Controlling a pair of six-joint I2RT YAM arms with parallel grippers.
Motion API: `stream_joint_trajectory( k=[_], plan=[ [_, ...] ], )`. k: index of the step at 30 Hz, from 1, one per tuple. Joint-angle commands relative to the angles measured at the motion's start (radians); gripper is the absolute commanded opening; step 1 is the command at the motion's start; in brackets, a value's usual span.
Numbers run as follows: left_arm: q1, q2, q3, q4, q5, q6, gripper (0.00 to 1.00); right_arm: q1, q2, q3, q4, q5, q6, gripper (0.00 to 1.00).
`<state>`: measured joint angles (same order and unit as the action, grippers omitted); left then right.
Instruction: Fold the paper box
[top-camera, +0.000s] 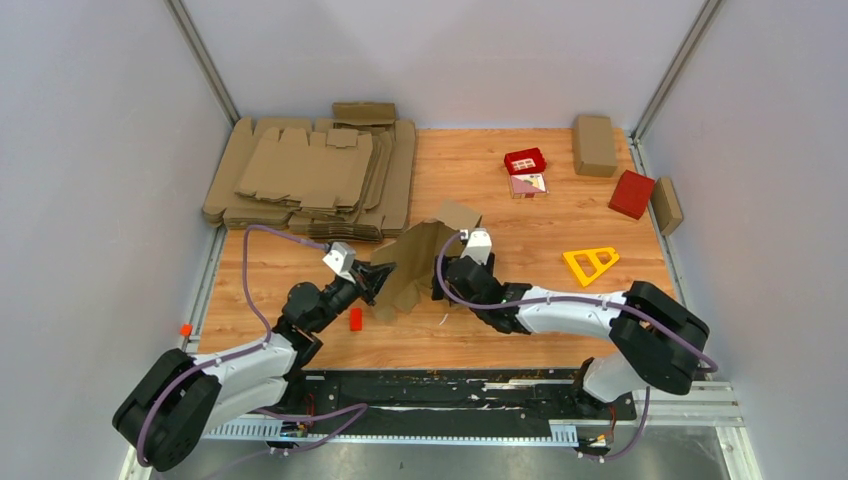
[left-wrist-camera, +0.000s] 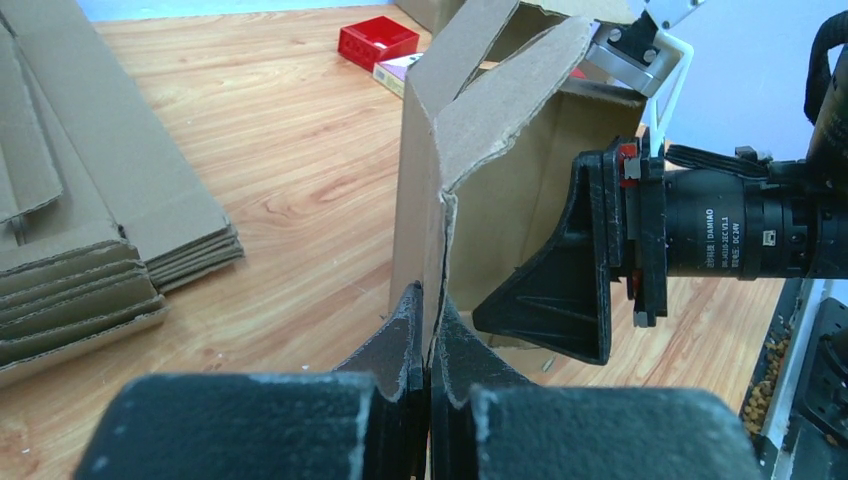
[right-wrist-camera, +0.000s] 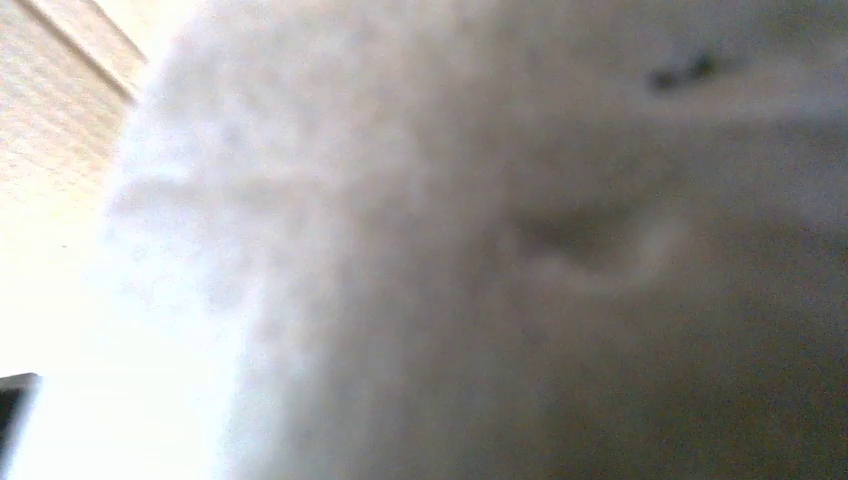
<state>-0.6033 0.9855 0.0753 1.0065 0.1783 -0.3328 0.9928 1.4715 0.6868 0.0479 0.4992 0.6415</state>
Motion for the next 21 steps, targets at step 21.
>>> stream_joint_trajectory(
  k=[21],
  plan=[
    [-0.015,-0.036,-0.023,0.012,-0.049,-0.011,0.00,0.124,0.017,-0.083,0.002,0.079,0.129,0.80]
  ],
)
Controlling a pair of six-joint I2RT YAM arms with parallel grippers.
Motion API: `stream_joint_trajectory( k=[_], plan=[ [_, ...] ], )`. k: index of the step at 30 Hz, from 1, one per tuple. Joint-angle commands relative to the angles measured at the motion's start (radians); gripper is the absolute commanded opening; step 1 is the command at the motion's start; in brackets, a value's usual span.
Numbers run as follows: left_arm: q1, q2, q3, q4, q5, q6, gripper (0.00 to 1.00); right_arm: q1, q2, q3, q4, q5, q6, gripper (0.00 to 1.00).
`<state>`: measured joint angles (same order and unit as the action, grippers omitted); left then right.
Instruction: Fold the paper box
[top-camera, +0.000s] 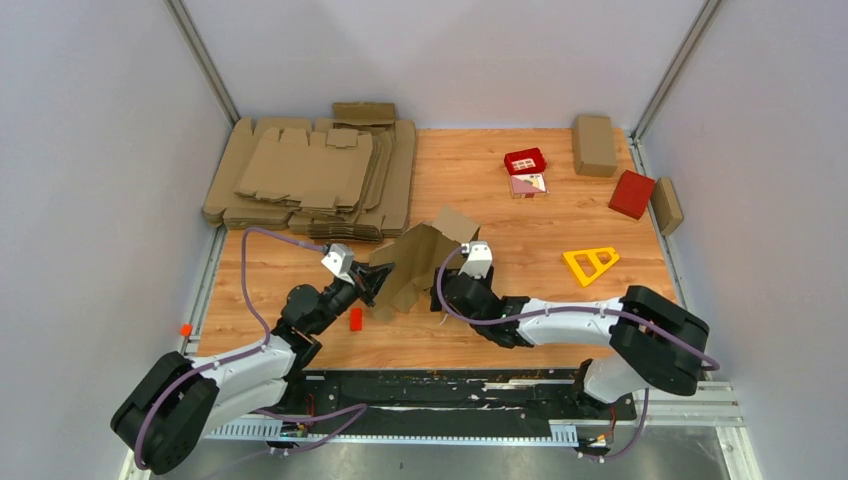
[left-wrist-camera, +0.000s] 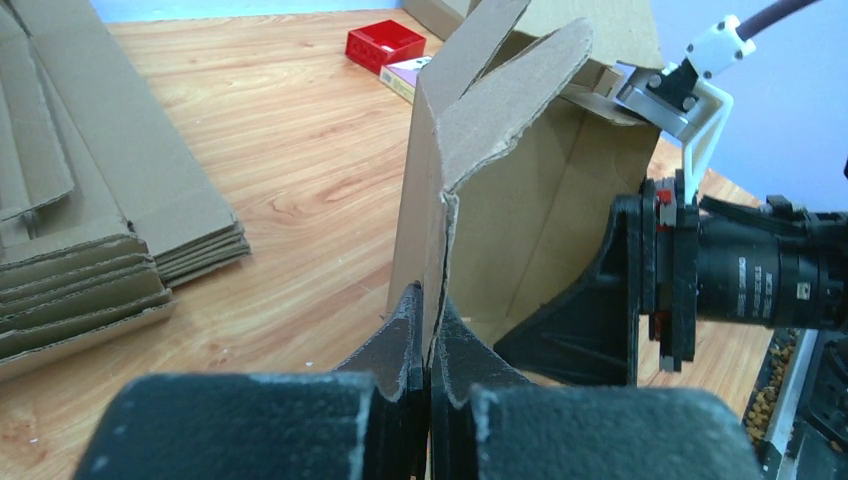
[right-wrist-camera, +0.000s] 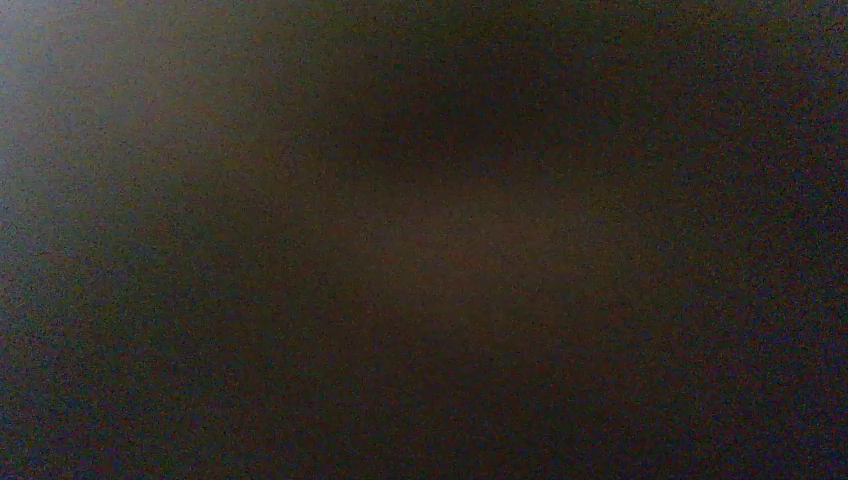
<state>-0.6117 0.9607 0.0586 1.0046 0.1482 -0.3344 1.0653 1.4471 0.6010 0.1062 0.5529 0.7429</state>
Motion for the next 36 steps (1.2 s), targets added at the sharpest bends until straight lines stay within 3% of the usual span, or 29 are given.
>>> stream_joint_trajectory(
  k=[1,8,17,25,36],
  plan=[
    [-0.008,-0.012,-0.007,0.014,-0.019,-0.009,0.00,0.062,0.053,0.014,-0.076,0.041,0.033,0.80],
    [-0.010,-0.018,-0.006,0.007,-0.018,-0.006,0.00,0.083,0.072,0.009,-0.084,0.043,-0.009,0.94],
    [-0.012,0.000,-0.003,0.015,-0.002,-0.010,0.00,0.095,0.059,-0.001,-0.030,0.005,-0.159,0.85],
    [-0.024,0.003,-0.017,0.027,0.006,-0.033,0.00,0.097,0.069,0.057,-0.060,-0.014,-0.019,0.75],
    [-0.048,0.004,-0.011,-0.003,-0.027,-0.024,0.00,0.140,0.162,0.094,-0.172,0.052,0.027,0.84]
  ],
)
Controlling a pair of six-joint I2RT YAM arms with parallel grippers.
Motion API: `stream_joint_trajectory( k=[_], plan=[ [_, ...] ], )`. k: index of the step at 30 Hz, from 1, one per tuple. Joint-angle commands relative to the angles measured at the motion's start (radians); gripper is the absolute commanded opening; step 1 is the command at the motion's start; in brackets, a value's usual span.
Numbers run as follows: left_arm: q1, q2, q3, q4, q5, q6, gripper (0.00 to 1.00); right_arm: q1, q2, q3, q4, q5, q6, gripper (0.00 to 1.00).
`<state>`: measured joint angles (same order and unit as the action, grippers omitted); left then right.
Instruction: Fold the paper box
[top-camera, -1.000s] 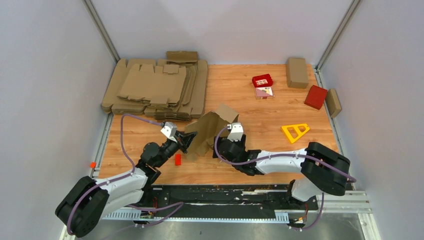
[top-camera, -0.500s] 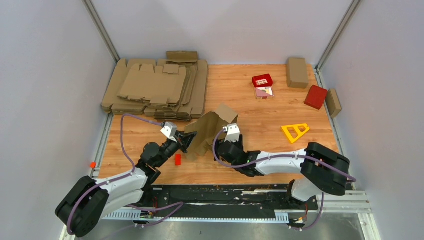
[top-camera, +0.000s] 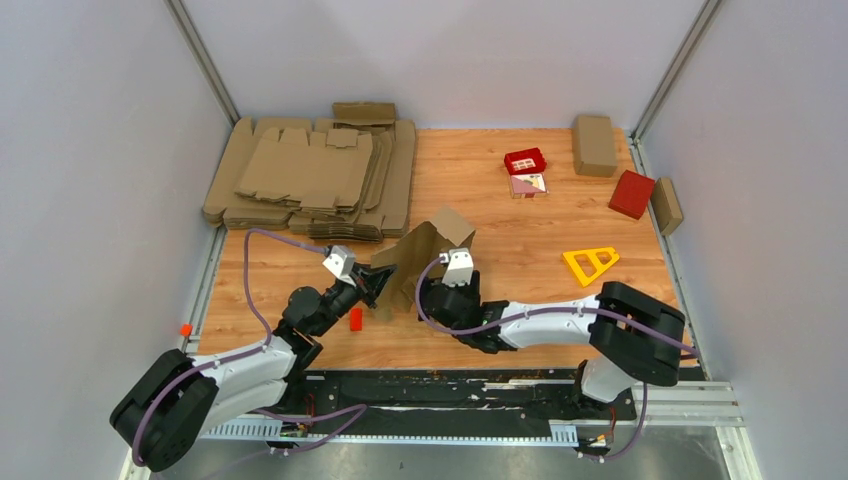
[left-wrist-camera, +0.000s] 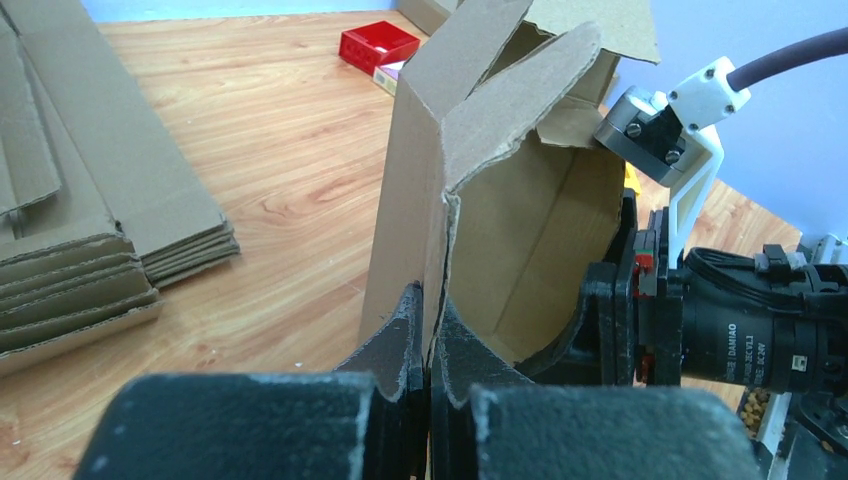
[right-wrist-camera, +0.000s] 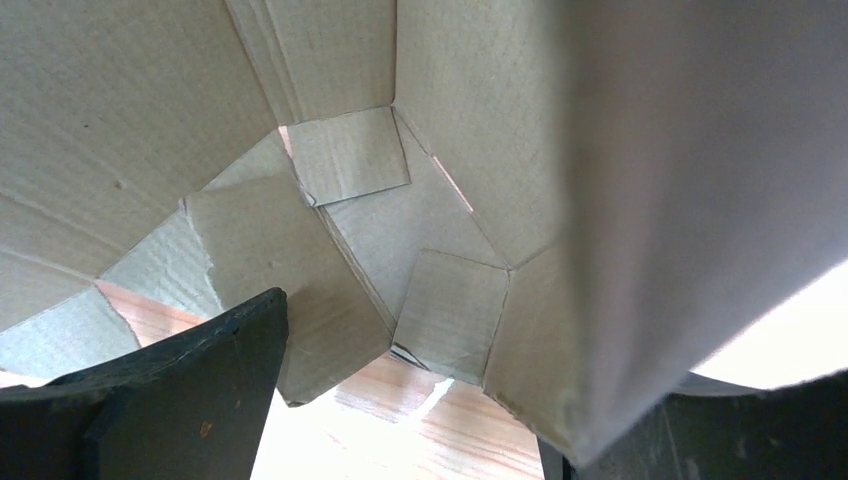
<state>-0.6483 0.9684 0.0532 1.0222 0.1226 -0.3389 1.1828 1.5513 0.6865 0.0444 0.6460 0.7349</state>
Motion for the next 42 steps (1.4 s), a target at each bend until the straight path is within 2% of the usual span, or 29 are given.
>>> stream_joint_trajectory(
  k=[1,5,11,17,21,30,36,42],
  plan=[
    [-0.011,-0.002,-0.005,-0.021,-0.003,-0.019,0.00,0.022,0.063,0.007,-0.118,-0.030,0.037,0.83],
    [-0.012,-0.006,-0.008,-0.028,-0.001,-0.028,0.00,0.022,0.065,0.005,-0.122,-0.002,0.034,0.75],
    [-0.019,-0.012,-0.013,-0.040,-0.017,-0.032,0.00,0.052,0.120,0.066,-0.187,0.021,0.089,0.70],
    [-0.023,0.009,-0.008,-0.036,-0.018,-0.033,0.00,0.073,0.128,0.057,-0.168,-0.006,0.045,0.72],
    [-0.024,-0.003,-0.005,-0.053,-0.014,-0.025,0.00,0.069,0.078,0.001,-0.107,-0.016,-0.002,0.72],
    [-0.025,-0.031,-0.041,-0.080,-0.029,-0.078,0.00,-0.079,-0.111,-0.041,-0.074,-0.135,-0.075,0.67],
    [-0.064,0.064,-0.072,-0.008,-0.074,-0.106,0.00,-0.122,-0.088,-0.028,-0.059,-0.191,-0.042,0.65],
    [-0.147,0.152,-0.014,-0.016,-0.116,-0.043,0.00,-0.259,-0.081,-0.042,0.010,-0.324,-0.042,0.61]
  ],
)
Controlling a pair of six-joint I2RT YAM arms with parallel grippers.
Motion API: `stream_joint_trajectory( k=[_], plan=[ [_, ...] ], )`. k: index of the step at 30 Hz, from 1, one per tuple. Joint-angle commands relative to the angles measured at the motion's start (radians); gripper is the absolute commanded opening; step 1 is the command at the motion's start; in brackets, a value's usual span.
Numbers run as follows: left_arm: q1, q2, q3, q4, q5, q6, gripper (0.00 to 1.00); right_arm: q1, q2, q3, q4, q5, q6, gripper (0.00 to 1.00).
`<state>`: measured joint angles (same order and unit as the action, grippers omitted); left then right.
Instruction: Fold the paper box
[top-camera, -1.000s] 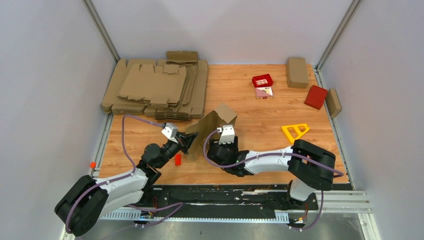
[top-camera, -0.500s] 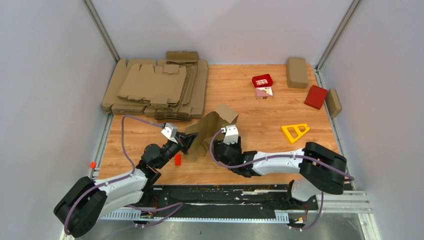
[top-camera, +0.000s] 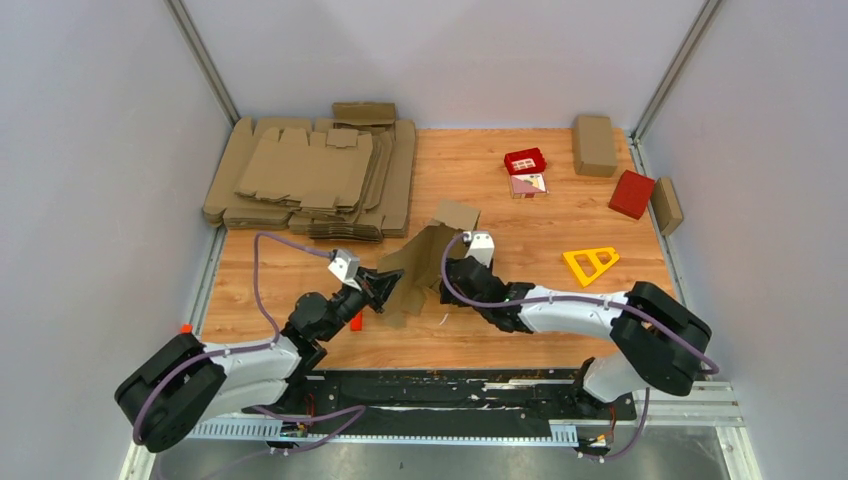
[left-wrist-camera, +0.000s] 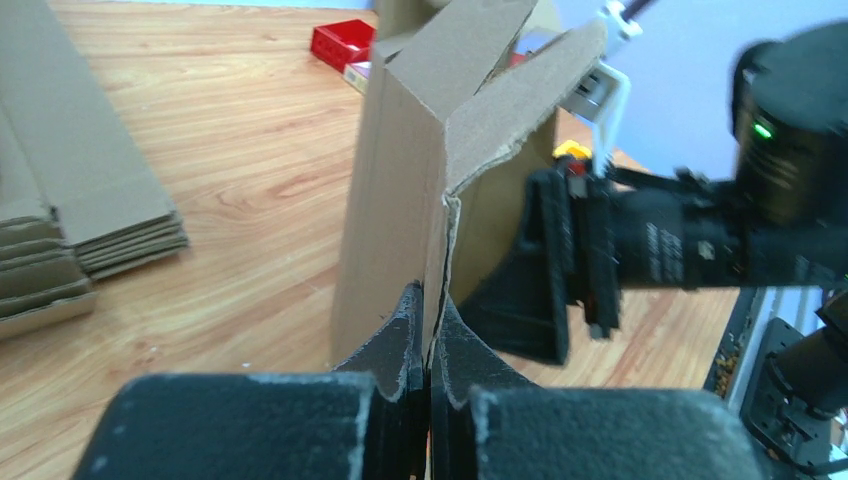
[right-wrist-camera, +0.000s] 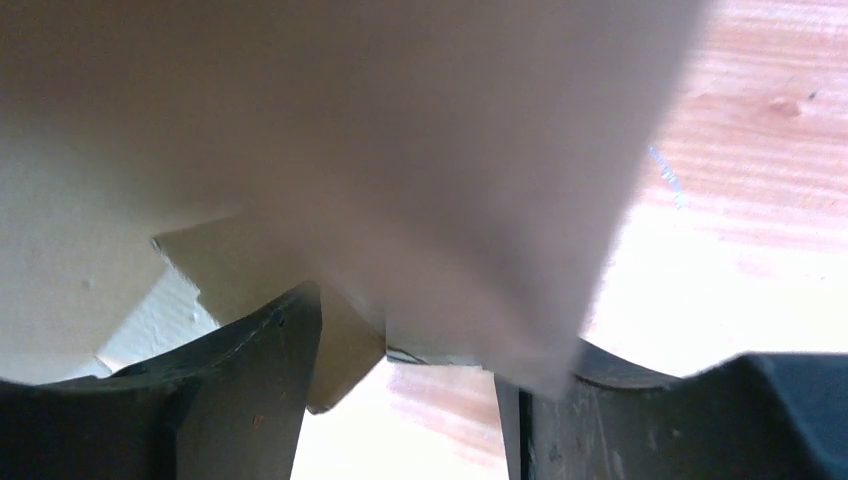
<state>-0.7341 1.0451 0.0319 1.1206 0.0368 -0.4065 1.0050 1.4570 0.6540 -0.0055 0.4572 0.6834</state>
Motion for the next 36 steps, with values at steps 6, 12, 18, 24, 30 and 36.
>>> stream_joint_trajectory(
  k=[6,12,18,24,30,36],
  plan=[
    [-0.105,0.203,0.073,-0.057,-0.019,0.058,0.00,-0.191,0.016,0.015,0.047,-0.201,-0.013,0.60],
    [-0.105,0.267,0.132,-0.067,-0.027,0.057,0.00,-0.273,0.022,0.023,0.032,-0.277,-0.062,0.64],
    [-0.105,0.147,0.120,-0.208,-0.034,0.062,0.00,-0.278,-0.024,-0.047,0.039,-0.311,-0.035,0.75],
    [-0.105,0.032,0.082,-0.286,-0.059,0.037,0.00,-0.276,-0.067,-0.089,0.063,-0.324,0.019,0.71],
    [-0.105,0.008,0.052,-0.290,-0.050,0.016,0.00,-0.228,-0.060,-0.084,0.032,-0.302,0.036,0.87],
    [-0.105,0.015,0.042,-0.271,-0.043,0.007,0.00,-0.138,-0.020,-0.071,-0.034,-0.243,0.017,0.98]
  ],
)
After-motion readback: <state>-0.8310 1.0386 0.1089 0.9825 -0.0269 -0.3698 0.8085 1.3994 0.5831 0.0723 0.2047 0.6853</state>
